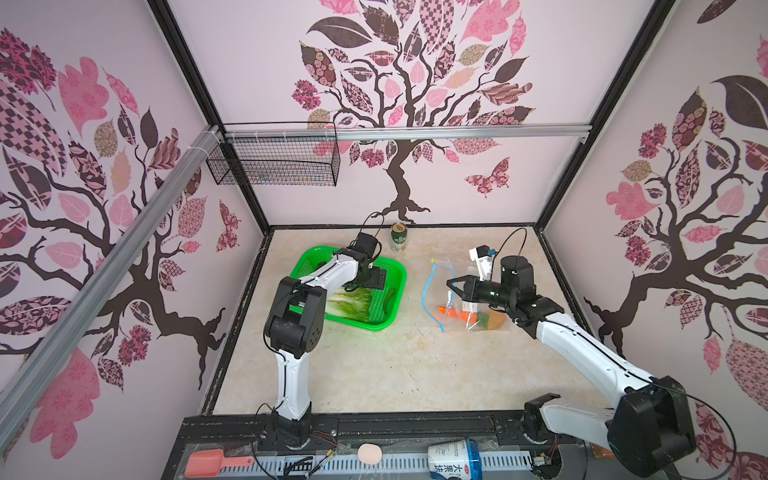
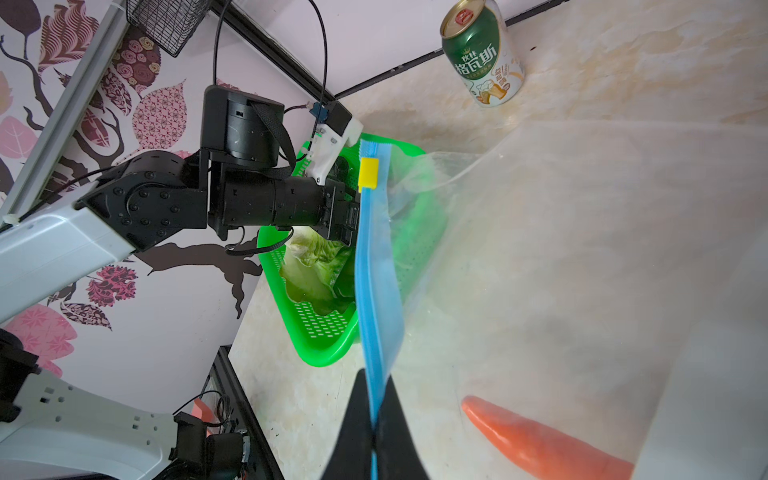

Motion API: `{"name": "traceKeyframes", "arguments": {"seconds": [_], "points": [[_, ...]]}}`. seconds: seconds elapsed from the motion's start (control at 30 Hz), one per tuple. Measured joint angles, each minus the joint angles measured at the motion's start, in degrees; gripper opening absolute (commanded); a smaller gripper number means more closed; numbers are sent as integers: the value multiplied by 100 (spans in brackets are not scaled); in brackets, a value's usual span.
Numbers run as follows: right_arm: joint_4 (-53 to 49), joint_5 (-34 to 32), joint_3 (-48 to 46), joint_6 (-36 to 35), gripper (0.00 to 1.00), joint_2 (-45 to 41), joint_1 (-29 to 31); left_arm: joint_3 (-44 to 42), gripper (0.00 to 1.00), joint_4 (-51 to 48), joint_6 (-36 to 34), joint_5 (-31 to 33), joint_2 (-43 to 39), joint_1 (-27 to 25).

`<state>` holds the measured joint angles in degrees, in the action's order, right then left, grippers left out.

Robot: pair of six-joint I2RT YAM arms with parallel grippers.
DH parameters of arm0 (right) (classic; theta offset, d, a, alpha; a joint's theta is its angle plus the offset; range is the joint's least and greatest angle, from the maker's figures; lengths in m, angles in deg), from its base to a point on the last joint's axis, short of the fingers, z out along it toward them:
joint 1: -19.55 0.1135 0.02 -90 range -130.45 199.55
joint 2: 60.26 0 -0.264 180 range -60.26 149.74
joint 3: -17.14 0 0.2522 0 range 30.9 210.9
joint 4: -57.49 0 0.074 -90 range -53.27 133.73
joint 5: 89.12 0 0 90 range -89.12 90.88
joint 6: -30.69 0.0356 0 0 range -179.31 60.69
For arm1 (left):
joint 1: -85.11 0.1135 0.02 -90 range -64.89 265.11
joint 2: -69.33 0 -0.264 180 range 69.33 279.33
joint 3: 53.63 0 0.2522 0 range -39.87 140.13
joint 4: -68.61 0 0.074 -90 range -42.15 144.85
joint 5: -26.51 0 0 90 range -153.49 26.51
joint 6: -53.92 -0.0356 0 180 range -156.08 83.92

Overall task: Place the food in the zip-top bag and seal the zipper
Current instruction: 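Lift the purple onion with the left gripper and carry it into the bag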

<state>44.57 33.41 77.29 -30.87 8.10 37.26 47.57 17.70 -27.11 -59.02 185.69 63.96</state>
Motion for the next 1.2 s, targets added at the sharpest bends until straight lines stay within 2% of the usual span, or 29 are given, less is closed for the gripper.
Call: {"name": "traceKeyframes", "arguments": {"seconds": [0.37,0.63,1.0,1.2], "points": [[0,0,-2,-2,0,0,0,57,90,153,-87,85,264,0],[0,-20,-2,-17,0,0,0,52,61,446,-31,63,240,0],[2,-28,-7,-20,0,0,0,-369,58,820,221,28,-509,0],[2,-28,-7,-17,0,0,0,-839,59,1005,560,-387,-1357,0]]}}
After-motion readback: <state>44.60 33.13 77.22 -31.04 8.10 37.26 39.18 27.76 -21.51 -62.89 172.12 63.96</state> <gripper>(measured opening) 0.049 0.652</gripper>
